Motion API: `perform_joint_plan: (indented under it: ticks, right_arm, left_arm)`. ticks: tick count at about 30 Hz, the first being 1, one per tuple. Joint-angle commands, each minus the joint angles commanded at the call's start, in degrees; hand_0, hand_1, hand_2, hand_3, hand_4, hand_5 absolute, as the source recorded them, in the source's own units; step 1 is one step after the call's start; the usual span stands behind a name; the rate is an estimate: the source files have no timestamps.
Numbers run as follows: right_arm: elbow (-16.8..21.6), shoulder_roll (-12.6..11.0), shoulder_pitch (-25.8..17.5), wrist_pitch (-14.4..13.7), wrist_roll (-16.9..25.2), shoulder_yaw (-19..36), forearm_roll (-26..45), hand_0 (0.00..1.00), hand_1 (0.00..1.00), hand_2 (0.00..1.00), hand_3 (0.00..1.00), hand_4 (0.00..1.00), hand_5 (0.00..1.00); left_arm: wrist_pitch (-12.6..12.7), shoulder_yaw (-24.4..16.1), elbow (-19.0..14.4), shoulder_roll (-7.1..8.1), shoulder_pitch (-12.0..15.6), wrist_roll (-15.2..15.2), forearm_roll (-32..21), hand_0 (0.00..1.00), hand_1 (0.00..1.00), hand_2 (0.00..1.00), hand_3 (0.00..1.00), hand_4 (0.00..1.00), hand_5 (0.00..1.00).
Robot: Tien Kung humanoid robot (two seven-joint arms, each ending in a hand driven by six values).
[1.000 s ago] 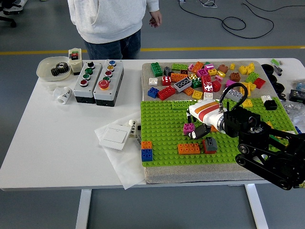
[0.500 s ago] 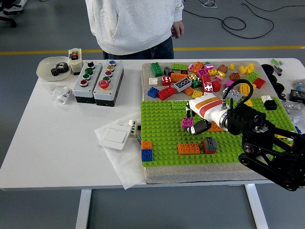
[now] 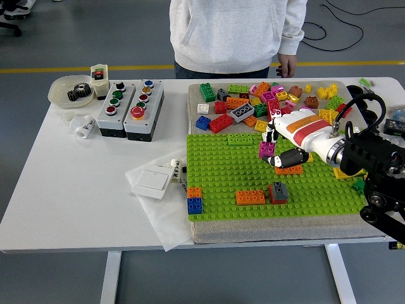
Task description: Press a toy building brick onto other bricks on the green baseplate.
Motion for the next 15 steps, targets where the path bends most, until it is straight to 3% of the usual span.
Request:
perform_joint_plan:
  ticks: [15]
  right_arm:
    - [6.29,-6.2,-3.91,-5.49,6.36,-1.47,-0.91,0.577,0.491,0.545,0.493,0.744,0.431]
  left_arm:
    - [-0.01,0.49,0.0,-0.25,-0.14,-0.1,-0.86,0.786,0.788,0.79,0.581,0.611,0.623]
